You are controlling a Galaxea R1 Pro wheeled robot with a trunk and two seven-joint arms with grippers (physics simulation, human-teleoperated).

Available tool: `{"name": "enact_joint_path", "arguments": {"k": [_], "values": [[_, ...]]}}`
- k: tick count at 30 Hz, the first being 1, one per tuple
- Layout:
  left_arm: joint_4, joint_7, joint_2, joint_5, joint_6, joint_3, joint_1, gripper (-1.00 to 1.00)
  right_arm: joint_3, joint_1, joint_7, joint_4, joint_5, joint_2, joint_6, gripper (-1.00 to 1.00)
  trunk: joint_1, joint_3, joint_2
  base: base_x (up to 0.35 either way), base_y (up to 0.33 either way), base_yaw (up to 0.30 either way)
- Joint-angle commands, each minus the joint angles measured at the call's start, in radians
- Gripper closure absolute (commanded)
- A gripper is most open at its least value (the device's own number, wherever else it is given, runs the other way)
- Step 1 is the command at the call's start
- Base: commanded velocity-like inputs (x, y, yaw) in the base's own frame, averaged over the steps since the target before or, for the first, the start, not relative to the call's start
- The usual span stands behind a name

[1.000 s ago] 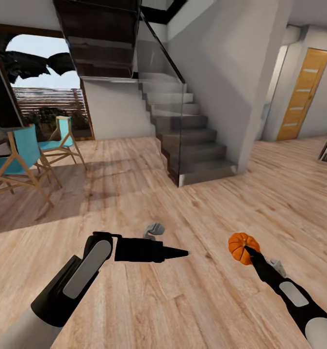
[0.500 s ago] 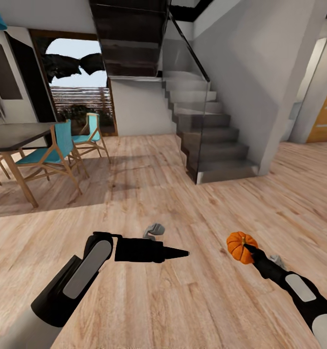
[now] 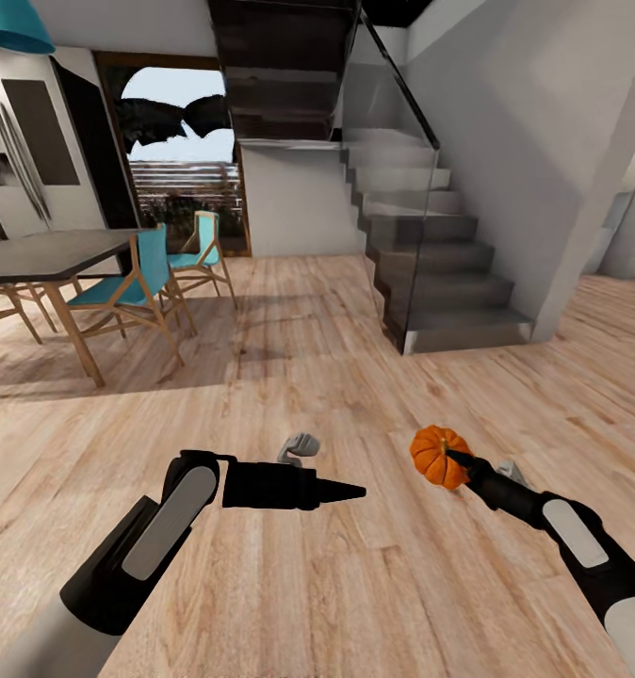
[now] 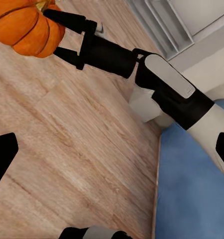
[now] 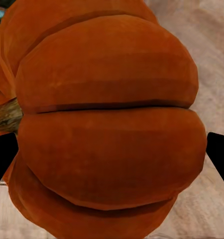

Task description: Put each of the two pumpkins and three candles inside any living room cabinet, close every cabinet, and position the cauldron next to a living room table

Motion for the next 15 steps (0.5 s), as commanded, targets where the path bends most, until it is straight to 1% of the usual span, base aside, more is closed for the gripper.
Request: {"name": "enact_joint_path", "arguments": {"k": [1,2,5,7,8,10,12,13,14,15], "values": [[0.000,-0.010,0.000,-0.009,0.001,-0.001,-0.001,-1.00,-0.002,0.001,-0.001,-0.030,-0.010,-0.001,0.022,1.00,0.000,-0.002,0.000,0.000,0.000,0.123],[0.000,-0.010,0.000,-0.009,0.001,0.000,-0.001,-1.00,-0.002,0.011,-0.002,-0.086,-0.010,-0.002,0.057,1.00,0.000,-0.004,0.000,0.000,0.000,0.116],[0.000,-0.010,0.001,-0.009,0.001,0.000,-0.001,-1.00,-0.002,0.045,-0.004,-0.184,-0.009,-0.002,0.122,1.00,0.000,-0.008,0.000,0.000,0.000,0.112],[0.000,-0.010,0.000,-0.009,0.001,0.000,-0.001,-1.00,-0.004,0.106,-0.008,-0.327,-0.009,-0.002,0.211,1.00,0.000,-0.012,0.000,0.000,0.000,0.106],[0.000,-0.010,0.000,-0.009,0.001,-0.001,-0.001,-1.00,-0.004,0.131,-0.010,-0.375,-0.009,-0.002,0.238,1.00,0.000,-0.013,0.000,0.000,0.000,0.101],[0.000,-0.009,0.000,-0.009,0.001,-0.003,-0.001,-1.00,-0.007,0.161,-0.011,-0.417,-0.008,-0.002,0.261,1.00,0.000,-0.016,0.000,0.000,0.000,0.094],[0.000,-0.008,0.000,-0.009,0.001,-0.005,-0.001,-1.00,-0.011,0.187,-0.011,-0.438,-0.008,-0.006,0.272,1.00,0.000,-0.019,0.000,0.000,0.000,0.082],[0.000,-0.008,0.000,-0.009,0.001,-0.005,-0.001,-1.00,-0.013,0.204,-0.011,-0.445,-0.004,-0.015,0.276,1.00,0.000,-0.021,0.000,0.000,0.000,0.076],[0.000,-0.007,0.000,-0.009,0.001,-0.004,-0.001,-1.00,-0.014,0.220,-0.010,-0.452,0.002,-0.031,0.279,1.00,0.000,-0.023,0.000,0.000,0.000,0.067],[0.000,-0.007,0.000,-0.009,0.001,-0.003,-0.001,-1.00,-0.015,0.224,-0.010,-0.454,0.004,-0.035,0.279,1.00,0.000,-0.024,0.000,0.000,0.000,0.058]]}}
